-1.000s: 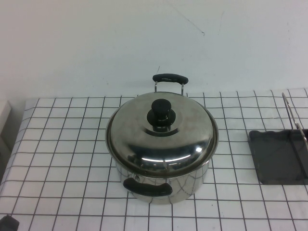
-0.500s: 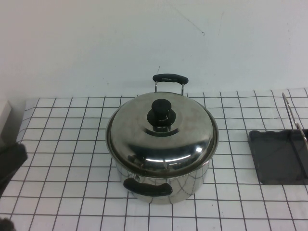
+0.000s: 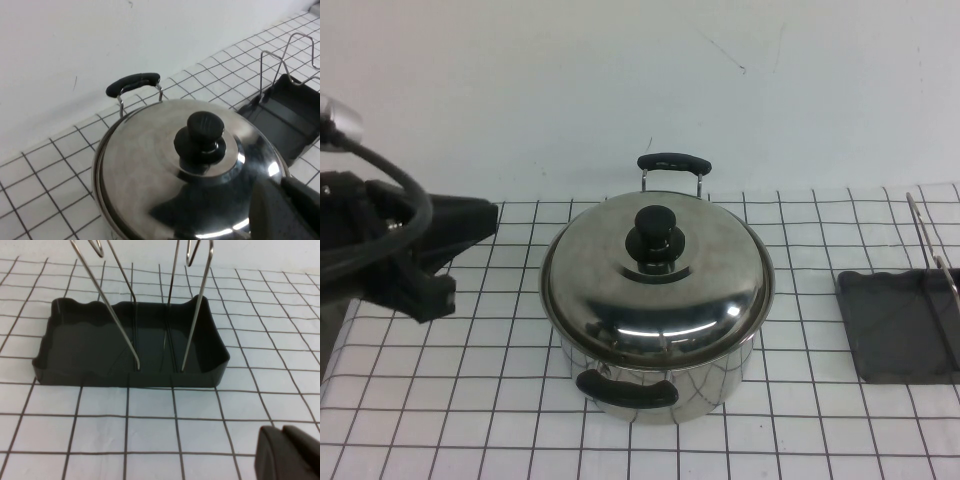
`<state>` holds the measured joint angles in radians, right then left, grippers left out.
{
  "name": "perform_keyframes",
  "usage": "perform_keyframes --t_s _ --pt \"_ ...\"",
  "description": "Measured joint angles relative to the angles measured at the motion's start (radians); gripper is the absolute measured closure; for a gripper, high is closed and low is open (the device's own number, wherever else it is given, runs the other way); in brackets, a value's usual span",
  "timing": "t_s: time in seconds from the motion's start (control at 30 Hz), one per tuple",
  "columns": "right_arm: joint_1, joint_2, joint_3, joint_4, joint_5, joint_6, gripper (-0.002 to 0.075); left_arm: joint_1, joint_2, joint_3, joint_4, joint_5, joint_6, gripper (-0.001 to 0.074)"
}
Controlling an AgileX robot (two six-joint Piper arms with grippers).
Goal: Put pot lid on rack
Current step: Open the pot
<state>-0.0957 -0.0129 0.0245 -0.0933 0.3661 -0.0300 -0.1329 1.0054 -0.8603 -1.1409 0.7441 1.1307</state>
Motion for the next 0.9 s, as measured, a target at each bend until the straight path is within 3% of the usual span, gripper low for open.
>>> perform_keyframes --t_s 0.07,0.13,0.33,0.4,0.53,0.63,0.9 --pt "0.000 0.000 0.000 0.000 0.000 0.000 0.0730 -0.002 0.028 -0.013 -0.046 -0.002 0.050 0.0705" --pt "0.000 0.000 0.000 0.000 0.000 0.000 0.0730 -0.016 0.056 -0.026 -0.078 -0.009 0.099 0.0627" --pt "0.000 0.000 0.000 0.000 0.000 0.000 0.0730 -0.183 0.157 -0.031 -0.150 -0.107 0.208 0.0181" --pt "0.000 0.000 0.000 0.000 0.000 0.000 0.0730 -0.269 0.197 -0.031 -0.181 -0.194 0.264 0.0105" --pt "0.000 0.000 0.000 0.000 0.000 0.000 0.0730 -0.390 0.279 -0.031 -0.318 -0.453 0.421 0.0054" --pt "0.000 0.000 0.000 0.000 0.000 0.000 0.0730 -0.434 0.338 -0.031 -0.499 -0.607 0.567 0.0046" --pt "0.000 0.000 0.000 0.000 0.000 0.000 0.0730 -0.442 0.465 -0.059 -0.576 -0.624 0.610 0.0044"
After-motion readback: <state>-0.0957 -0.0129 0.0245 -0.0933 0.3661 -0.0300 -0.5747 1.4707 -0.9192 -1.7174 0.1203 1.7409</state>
